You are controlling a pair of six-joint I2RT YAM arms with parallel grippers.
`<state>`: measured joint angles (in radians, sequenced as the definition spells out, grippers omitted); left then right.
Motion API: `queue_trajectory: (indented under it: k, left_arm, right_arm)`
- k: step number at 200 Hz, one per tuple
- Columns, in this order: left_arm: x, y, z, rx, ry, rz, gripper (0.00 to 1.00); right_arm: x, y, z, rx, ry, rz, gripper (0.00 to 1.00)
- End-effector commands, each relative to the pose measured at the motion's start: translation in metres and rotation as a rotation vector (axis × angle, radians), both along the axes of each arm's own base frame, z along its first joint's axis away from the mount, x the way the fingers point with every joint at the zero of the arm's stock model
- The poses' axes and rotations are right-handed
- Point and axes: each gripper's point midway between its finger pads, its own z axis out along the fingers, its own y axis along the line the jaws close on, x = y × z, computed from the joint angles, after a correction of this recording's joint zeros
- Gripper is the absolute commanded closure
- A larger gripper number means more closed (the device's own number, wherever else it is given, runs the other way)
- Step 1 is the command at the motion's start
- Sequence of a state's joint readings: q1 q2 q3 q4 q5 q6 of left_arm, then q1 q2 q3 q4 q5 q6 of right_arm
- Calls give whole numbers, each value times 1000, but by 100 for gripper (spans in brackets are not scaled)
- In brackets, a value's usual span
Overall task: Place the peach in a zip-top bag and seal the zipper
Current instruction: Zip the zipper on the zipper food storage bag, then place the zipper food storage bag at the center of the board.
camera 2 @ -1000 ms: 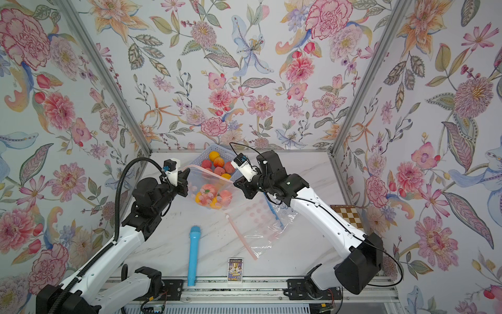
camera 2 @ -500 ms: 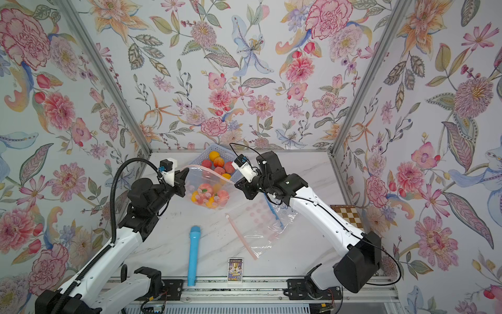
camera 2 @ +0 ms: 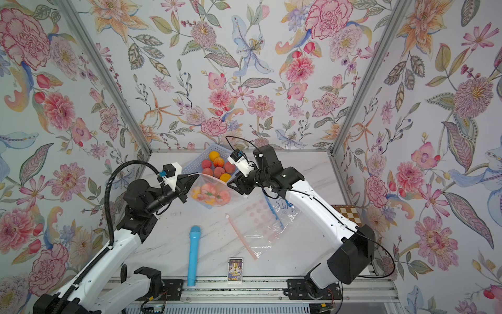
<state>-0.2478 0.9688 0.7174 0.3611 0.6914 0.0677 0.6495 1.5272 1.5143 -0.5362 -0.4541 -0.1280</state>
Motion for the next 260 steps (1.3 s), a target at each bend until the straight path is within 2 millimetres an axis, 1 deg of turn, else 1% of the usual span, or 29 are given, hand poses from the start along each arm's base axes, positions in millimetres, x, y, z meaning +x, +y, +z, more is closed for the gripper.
queue_trajectory:
  k: [1,32,55,73,86,118,133,144,173,191,200,206,215,221,240,245,250,259,260]
  left_arm:
    - [-5,-4,15,-36,-39,-46,100]
    - [2,-3,16,-69,-16,-28,100]
    - [9,-2,15,-86,7,-14,100]
    - [12,-1,12,-83,23,0,100]
    - [13,0,10,-76,22,7,100]
    - [12,1,7,-64,18,10,100]
    - [11,0,7,-63,18,8,100]
    - [11,0,7,-67,18,6,100]
    - [12,-1,10,-83,13,2,100]
    - [15,0,11,-97,21,5,100]
    - [15,-1,12,-105,26,2,100]
    - [16,-1,11,-108,30,0,100]
    - [16,-2,12,-113,34,-7,100]
    - [16,-3,11,-114,36,-8,100]
    - [17,-1,12,-117,43,2,97]
    - [17,-1,12,-118,45,7,95]
    - [17,0,12,-119,48,12,91]
    - [19,2,12,-124,56,26,76]
    - [19,2,13,-124,56,29,73]
  right_arm:
    - [-1,10,-7,-4,27,46,44]
    - [-8,23,-16,-1,66,85,47]
    - [-12,31,-23,-14,82,94,57]
    - [-10,31,-26,-25,89,69,56]
    - [-8,28,-24,-24,85,52,56]
    - [-14,28,-5,32,77,55,53]
    - [-15,27,-1,43,71,51,53]
    - [-15,27,-1,51,70,49,53]
    - [-14,34,-14,67,111,57,53]
    - [-12,38,-21,71,140,58,58]
    - [-9,41,-23,75,149,53,62]
    - [-7,41,-24,77,151,47,67]
    - [-5,42,-25,76,152,36,80]
    - [-3,42,-24,76,148,26,87]
    - [2,39,-19,75,130,-9,98]
    - [3,37,-18,74,123,-20,100]
    - [5,36,-15,74,117,-36,100]
    - [10,31,-11,71,100,-77,100]
    - [11,30,-11,71,98,-82,100]
